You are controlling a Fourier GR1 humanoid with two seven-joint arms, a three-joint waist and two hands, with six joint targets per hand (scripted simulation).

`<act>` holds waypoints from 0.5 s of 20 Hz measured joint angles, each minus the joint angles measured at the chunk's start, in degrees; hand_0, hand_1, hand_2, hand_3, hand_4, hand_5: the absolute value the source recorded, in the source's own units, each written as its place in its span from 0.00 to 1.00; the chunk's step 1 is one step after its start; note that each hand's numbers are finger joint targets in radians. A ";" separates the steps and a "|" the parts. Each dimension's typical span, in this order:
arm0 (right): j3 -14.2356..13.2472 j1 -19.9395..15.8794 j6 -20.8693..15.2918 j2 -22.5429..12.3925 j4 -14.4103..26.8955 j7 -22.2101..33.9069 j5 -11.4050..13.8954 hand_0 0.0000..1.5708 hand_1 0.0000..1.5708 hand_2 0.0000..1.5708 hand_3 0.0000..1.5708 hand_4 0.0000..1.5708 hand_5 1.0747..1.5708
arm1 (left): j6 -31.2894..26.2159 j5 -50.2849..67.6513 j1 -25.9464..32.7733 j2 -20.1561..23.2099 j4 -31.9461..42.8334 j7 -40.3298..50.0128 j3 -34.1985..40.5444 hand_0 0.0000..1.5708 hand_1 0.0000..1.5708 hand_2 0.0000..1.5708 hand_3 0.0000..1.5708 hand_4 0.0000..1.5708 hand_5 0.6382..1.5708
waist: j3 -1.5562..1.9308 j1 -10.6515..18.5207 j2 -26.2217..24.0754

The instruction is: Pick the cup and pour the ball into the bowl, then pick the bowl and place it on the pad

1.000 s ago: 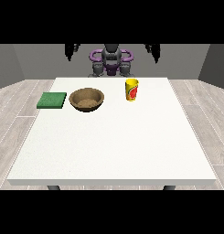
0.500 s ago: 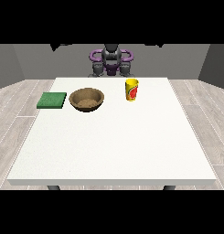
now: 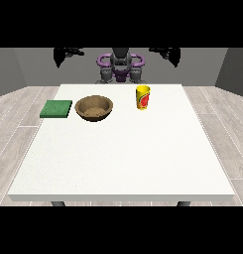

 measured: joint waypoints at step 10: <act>-0.98 -5.12 1.34 -1.11 3.80 -3.94 0.69 0.00 0.00 0.00 0.00 0.00 1.00 | 3.76 -6.21 -3.01 -5.55 16.60 -19.52 -2.08 0.00 0.00 0.00 0.00 0.00 0.94 | -0.01 -1.93 6.67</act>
